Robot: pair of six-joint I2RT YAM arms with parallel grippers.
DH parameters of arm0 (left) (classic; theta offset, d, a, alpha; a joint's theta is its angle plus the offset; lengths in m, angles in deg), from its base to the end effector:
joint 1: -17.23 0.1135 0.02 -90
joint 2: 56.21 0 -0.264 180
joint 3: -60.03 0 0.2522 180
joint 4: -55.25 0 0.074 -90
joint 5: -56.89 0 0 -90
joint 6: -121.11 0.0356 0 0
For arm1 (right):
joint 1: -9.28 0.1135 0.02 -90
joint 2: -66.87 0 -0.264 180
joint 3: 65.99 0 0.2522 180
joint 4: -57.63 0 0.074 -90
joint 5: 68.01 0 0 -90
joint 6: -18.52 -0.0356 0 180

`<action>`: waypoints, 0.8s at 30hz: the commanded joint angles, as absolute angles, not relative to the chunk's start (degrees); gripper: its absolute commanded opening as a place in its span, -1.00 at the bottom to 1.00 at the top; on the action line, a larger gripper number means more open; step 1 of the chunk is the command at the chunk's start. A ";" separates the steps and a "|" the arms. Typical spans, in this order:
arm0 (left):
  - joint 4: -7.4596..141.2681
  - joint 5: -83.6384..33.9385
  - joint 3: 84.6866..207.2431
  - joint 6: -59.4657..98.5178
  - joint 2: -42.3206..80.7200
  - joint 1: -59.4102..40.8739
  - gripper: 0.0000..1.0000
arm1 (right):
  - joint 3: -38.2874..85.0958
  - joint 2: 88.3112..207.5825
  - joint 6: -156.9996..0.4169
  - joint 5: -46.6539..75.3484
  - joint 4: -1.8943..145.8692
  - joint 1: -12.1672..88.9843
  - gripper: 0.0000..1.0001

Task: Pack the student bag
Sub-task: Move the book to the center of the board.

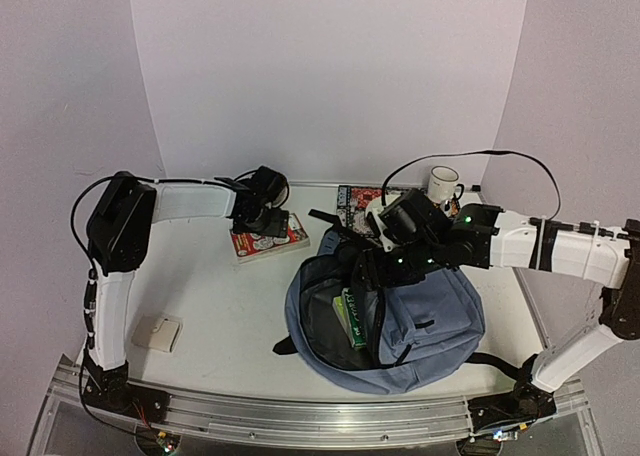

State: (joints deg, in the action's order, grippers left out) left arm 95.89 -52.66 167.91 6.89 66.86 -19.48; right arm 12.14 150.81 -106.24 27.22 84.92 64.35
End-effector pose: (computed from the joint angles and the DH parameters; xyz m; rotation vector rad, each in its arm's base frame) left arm 0.3822 -0.2701 0.1797 0.1382 2.4612 -0.0181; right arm 0.1943 0.2726 0.2907 -0.3432 2.2329 0.7910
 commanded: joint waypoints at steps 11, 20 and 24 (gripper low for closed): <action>100.17 -47.92 172.90 11.16 76.49 -18.98 0.59 | 11.22 147.42 -106.05 28.07 84.93 64.78 0.41; 100.16 -43.85 150.75 4.60 65.64 -18.98 0.08 | 13.31 148.24 -104.82 28.34 84.93 64.78 0.41; 99.24 -43.48 142.66 3.63 59.32 -18.98 -0.02 | 14.34 148.78 -104.60 28.02 84.93 64.76 0.41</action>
